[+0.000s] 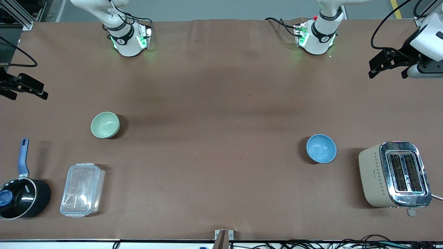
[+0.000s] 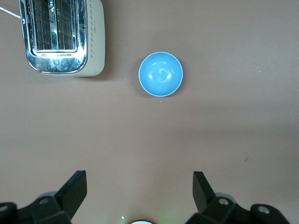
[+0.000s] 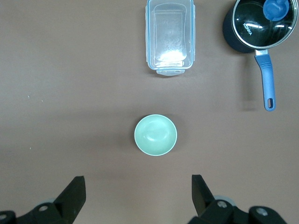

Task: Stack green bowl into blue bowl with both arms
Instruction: 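Reach the right gripper to the green bowl while the left gripper reaches the blue bowl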

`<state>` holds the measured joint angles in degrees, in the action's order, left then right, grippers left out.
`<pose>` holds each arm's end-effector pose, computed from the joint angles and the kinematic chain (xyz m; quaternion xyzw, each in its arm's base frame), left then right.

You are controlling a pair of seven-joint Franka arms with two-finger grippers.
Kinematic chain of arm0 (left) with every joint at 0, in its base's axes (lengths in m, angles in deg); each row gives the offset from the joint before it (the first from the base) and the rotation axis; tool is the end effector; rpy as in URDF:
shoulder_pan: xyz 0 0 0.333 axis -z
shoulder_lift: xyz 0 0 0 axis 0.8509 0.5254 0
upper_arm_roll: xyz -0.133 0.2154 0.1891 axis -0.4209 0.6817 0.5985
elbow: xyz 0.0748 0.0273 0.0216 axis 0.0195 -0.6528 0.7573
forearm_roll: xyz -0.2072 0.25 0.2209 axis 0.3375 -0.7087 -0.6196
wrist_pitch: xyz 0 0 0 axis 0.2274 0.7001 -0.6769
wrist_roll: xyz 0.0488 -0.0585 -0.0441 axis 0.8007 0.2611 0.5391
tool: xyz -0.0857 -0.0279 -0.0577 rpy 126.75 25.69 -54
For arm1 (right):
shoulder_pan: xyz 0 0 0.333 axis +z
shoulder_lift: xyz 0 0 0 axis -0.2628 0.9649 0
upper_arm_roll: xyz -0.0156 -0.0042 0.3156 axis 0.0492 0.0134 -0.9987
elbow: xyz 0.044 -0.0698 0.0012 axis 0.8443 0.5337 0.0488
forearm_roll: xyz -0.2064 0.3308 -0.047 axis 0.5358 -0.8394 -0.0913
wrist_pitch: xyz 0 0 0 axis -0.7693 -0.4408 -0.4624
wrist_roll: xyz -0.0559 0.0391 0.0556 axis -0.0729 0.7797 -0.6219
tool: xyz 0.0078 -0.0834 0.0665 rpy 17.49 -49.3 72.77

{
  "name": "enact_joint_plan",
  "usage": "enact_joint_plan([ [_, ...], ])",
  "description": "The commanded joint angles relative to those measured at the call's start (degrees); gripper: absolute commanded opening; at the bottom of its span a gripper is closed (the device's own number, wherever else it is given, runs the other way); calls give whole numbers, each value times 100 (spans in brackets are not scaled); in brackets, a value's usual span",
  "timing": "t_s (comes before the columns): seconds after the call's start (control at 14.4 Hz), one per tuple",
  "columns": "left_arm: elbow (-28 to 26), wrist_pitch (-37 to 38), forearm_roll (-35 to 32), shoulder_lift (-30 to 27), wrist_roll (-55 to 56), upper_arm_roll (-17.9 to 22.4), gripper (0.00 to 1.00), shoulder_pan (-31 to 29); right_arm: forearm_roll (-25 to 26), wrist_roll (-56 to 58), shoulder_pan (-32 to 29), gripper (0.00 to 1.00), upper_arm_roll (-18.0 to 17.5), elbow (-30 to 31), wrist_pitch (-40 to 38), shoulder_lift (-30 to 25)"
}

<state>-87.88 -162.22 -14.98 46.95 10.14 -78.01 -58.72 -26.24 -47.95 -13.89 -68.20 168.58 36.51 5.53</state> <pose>0.5101 -0.0638 0.6526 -0.9998 0.0176 0.0010 0.0053 0.5630 -0.0297 0.6381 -0.9999 0.0052 0.0022 0.0103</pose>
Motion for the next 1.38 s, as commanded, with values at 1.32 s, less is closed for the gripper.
enact_joint_plan([
  [1.32,-1989,-3930,-432,1954,58,29,100,-151,77,1528,-82,98,587,4510,4851,169],
])
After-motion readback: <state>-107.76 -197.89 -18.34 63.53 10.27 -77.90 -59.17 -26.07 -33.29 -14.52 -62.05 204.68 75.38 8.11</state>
